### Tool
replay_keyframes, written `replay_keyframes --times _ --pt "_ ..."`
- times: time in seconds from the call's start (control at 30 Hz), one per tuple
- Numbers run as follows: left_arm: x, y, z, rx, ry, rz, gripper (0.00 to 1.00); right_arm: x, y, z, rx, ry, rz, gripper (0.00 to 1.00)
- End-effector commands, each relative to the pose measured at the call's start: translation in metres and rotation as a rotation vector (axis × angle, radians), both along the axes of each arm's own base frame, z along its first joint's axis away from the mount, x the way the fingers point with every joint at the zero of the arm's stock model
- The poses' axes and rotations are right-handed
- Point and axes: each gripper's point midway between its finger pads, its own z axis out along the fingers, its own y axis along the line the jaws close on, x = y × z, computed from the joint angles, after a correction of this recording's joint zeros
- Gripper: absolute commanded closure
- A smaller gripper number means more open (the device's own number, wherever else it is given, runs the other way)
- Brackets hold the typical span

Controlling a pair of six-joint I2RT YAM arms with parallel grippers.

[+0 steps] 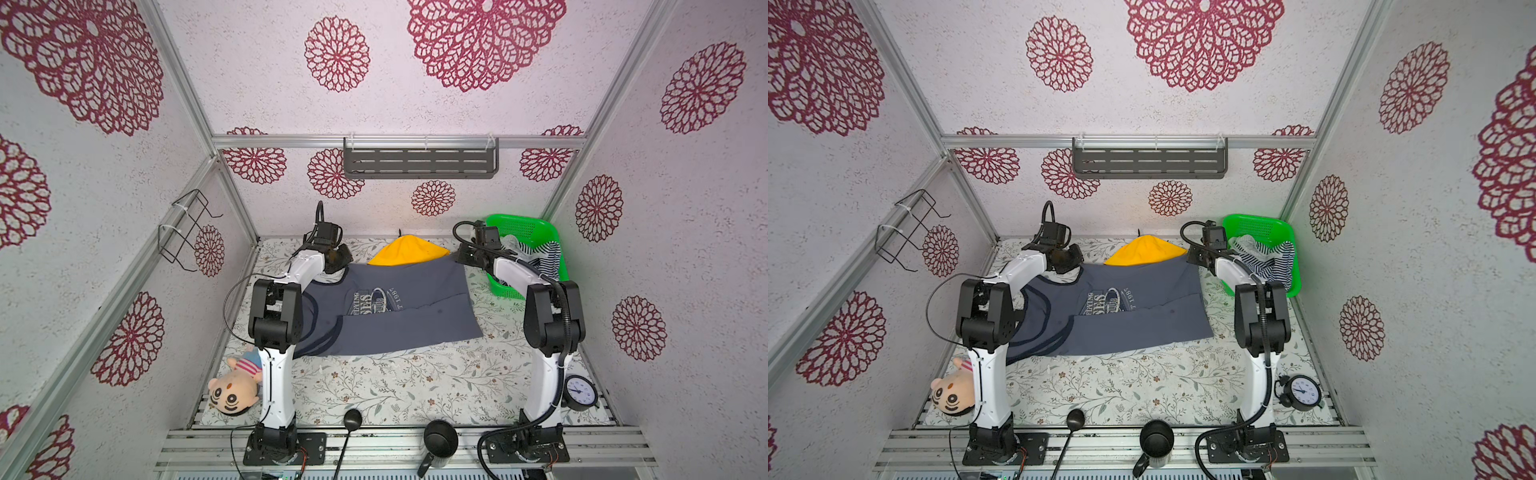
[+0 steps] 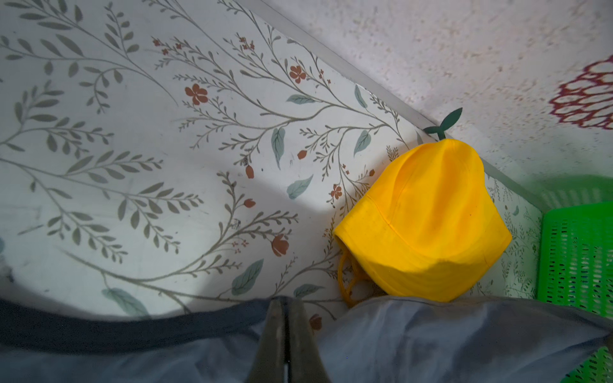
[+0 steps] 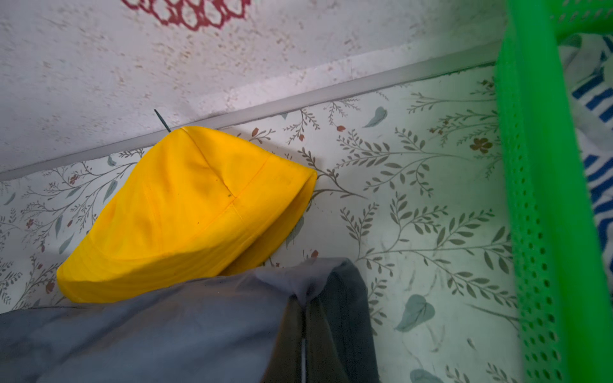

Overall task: Fold and stack tank tops
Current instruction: Fold the tank top at the center of the table.

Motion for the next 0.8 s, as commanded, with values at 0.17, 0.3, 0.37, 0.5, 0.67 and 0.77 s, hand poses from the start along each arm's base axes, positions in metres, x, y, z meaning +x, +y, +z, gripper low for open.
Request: replay_keyframes --times 0.17,0.3,0.37,0.5,0.67,0.77 --pt "-0.002 -0.010 0.006 -0.026 -0.029 -0.032 1.00 -0.015 0.006 0.021 -0.013 -0.092 0.114 0.99" --pt "-0.027 -0.015 0.004 -0.007 -0.011 -0.048 1.00 -0.058 0.011 0.014 -0.025 -0.083 0.207 0.96" --pt "-0.051 -0.020 0.001 0.012 0.004 -0.055 1.00 -0.088 0.008 0.005 -0.027 -0.056 0.225 0.92" --pt "-0.107 -0.031 0.007 0.075 -0.003 -0.068 1.00 -0.140 -0.003 0.002 -0.028 -0.042 0.202 0.71" --pt "-0.171 -0.040 -0.015 0.118 0.069 -0.076 1.00 -0.160 -0.026 0.007 -0.088 0.054 0.111 0.58" --pt "-0.189 -0.032 -0.029 0.147 0.115 -0.066 1.00 -0.149 -0.036 0.015 -0.103 0.091 0.052 0.64"
